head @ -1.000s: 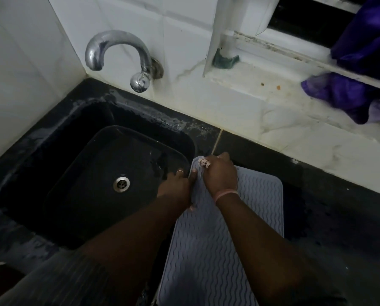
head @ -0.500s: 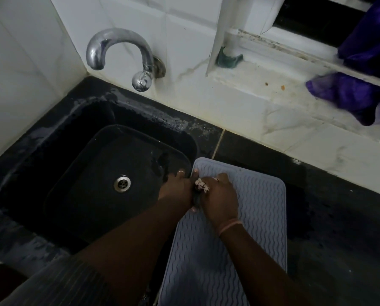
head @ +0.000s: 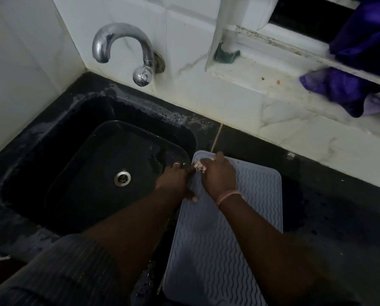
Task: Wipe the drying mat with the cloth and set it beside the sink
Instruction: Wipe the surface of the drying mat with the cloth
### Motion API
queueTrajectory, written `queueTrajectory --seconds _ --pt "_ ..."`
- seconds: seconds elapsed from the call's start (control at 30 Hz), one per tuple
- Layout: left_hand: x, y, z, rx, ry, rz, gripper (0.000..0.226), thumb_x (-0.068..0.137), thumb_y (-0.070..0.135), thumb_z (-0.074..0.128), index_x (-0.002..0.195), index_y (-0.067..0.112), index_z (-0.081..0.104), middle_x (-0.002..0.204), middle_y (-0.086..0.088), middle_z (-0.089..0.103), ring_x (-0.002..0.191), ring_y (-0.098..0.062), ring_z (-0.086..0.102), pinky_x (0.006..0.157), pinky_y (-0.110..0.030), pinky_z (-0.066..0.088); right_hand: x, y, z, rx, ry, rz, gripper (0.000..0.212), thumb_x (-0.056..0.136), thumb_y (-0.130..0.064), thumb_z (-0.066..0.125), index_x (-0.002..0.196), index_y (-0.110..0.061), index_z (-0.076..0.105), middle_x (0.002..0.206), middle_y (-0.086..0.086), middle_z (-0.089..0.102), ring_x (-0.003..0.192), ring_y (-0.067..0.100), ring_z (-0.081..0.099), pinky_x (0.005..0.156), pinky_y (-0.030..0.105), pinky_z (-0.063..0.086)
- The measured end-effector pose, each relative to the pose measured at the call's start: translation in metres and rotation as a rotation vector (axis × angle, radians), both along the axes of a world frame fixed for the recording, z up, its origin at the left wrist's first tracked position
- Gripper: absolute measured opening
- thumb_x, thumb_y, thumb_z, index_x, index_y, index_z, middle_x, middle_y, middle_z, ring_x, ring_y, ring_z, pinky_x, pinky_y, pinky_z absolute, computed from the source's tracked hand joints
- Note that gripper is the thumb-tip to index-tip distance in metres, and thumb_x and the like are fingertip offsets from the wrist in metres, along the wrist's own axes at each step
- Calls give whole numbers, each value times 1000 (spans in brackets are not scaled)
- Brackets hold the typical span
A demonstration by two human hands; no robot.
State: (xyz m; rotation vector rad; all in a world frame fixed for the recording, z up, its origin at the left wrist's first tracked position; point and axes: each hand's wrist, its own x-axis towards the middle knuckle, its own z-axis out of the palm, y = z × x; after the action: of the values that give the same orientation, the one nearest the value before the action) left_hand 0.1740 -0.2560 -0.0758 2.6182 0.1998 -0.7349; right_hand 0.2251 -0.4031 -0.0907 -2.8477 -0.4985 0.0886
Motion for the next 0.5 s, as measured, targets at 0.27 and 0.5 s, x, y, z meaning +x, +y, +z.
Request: queueTrajectory --seconds 0.27,0.5 --pt "1 9 4 -15 60 -85 129 69 55 89 160 51 -3 152 -22 36 138 -43 41 110 -55 43 -53 -14 8 24 107 106 24 89 -24 67 111 -25 77 112 9 56 91 29 61 82 43 54" --pt "-11 14 16 102 -17 -180 88 79 42 84 153 47 38 152 -19 35 135 -42 42 108 -55 45 -38 -9 11 -1 128 -4 20 94 -22 62 108 -20 76 111 13 60 93 32 65 83 41 55"
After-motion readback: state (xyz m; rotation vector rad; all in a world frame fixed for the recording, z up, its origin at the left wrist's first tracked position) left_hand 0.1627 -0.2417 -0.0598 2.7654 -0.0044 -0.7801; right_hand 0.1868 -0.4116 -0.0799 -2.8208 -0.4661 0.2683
